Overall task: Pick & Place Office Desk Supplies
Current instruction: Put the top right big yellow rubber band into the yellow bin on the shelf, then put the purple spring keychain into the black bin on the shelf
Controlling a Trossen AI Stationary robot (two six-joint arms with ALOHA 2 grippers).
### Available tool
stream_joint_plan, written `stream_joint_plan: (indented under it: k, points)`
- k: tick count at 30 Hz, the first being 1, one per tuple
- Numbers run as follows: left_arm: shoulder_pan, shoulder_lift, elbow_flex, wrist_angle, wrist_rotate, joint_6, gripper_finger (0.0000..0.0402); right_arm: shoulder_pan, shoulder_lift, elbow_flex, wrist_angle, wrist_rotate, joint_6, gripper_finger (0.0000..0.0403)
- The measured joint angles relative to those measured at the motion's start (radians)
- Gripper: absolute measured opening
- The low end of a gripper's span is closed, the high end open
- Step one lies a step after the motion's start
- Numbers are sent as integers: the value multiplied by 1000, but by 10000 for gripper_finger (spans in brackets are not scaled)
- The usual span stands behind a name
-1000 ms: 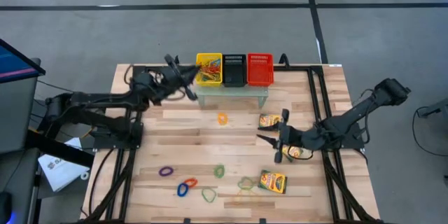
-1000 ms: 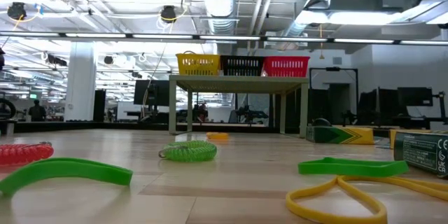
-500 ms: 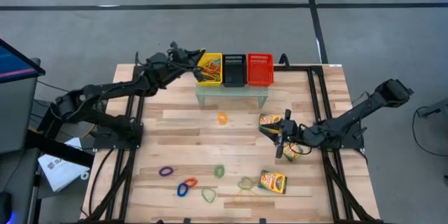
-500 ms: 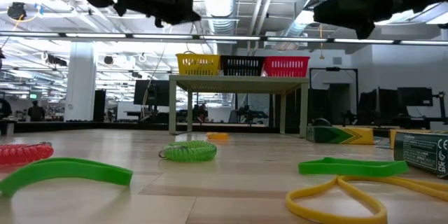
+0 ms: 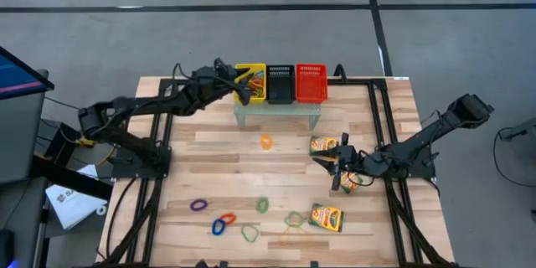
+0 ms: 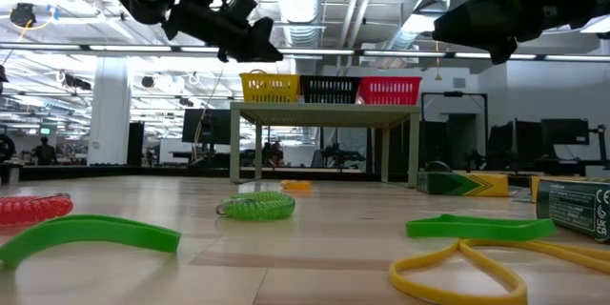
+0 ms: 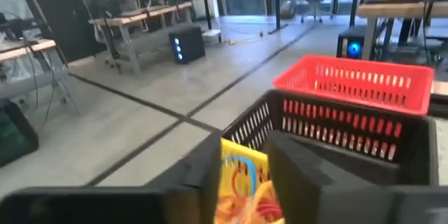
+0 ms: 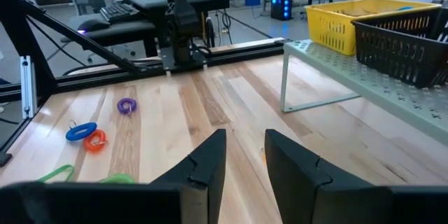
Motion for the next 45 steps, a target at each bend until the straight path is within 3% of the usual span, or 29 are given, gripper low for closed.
stream_joint_plan:
  k: [6, 11, 16, 23, 30, 34, 40, 45]
  points:
    - [-20, -90, 6, -193, -7, -3, 218, -5, 0, 0, 0, 0, -8, 98]
    - [-68, -173, 49, -413, 16, -62, 263, -18, 0, 0, 0, 0, -8, 98]
    - [-249, -250, 51, -543, 34, -54, 266, -7, 0, 0, 0, 0, -8, 98]
    - [-630, -262, 51, -606, 28, -150, 266, -4, 0, 0, -3, 0, -7, 98]
    - [-985, -152, 51, -600, -244, -301, 265, -3, 0, 0, -17, -6, 78, 98]
    - [-1119, -96, 51, -604, -377, -408, 265, 5, 0, 0, -18, -41, 78, 98]
    - [-1267, -59, 51, -615, -388, -582, 265, 5, 0, 0, -19, -47, 79, 98]
    - [-1341, -53, 51, -811, -391, -851, 265, 5, 0, 0, -37, -46, 79, 98]
